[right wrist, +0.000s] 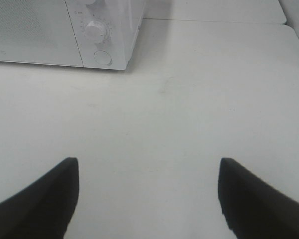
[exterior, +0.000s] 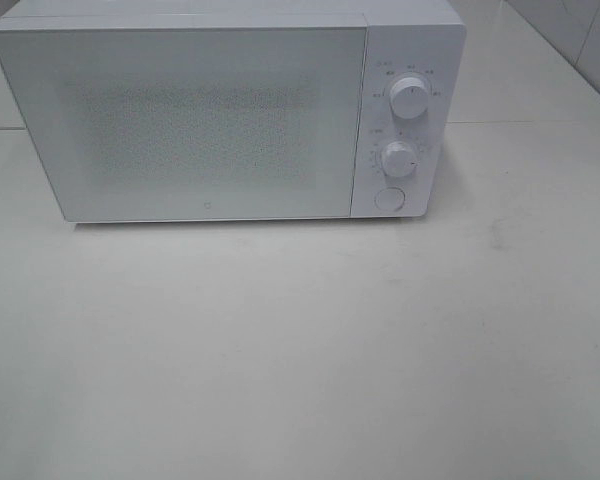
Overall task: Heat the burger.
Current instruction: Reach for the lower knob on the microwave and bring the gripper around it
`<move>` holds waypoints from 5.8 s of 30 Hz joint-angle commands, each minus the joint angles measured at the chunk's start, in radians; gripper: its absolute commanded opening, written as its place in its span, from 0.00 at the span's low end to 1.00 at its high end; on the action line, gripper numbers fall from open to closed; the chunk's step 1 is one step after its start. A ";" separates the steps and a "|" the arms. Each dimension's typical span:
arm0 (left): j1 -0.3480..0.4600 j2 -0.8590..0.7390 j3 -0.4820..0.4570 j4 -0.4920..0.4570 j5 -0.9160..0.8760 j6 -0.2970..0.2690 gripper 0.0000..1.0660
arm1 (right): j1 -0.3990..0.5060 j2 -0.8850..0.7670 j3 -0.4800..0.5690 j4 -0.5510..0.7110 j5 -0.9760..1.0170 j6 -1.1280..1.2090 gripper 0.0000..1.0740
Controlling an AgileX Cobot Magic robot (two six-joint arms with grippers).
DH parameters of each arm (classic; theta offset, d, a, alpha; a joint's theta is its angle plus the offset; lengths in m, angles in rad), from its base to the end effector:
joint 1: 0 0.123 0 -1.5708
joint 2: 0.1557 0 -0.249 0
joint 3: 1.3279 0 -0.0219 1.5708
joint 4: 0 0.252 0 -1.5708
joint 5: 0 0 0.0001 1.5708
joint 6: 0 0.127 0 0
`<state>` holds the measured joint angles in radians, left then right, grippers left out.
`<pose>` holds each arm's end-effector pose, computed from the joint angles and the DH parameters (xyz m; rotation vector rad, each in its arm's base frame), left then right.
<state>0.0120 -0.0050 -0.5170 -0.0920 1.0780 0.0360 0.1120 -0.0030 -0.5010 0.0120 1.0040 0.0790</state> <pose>0.0611 -0.0096 0.2655 0.0308 2.0369 -0.0798 0.0666 0.0088 0.2685 -0.0329 1.9859 0.1380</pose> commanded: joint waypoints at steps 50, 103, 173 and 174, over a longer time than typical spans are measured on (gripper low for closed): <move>0.001 -0.023 0.000 -0.007 -0.006 -0.001 0.94 | -0.006 0.485 -0.032 0.002 -0.438 0.001 0.70; 0.001 -0.023 0.000 -0.007 -0.006 -0.001 0.94 | 0.162 1.305 0.224 0.305 -1.767 -0.217 0.70; 0.001 -0.023 0.000 -0.007 -0.006 -0.001 0.94 | 0.581 2.005 -0.225 0.795 -2.259 -0.357 0.70; 0.001 -0.023 0.000 -0.007 -0.006 -0.001 0.94 | 0.581 2.005 -0.225 0.795 -2.259 -0.357 0.70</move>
<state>0.0120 -0.0050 -0.5170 -0.0920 1.0780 0.0360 0.7020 2.0020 -0.7130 0.8240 -1.2150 -0.2750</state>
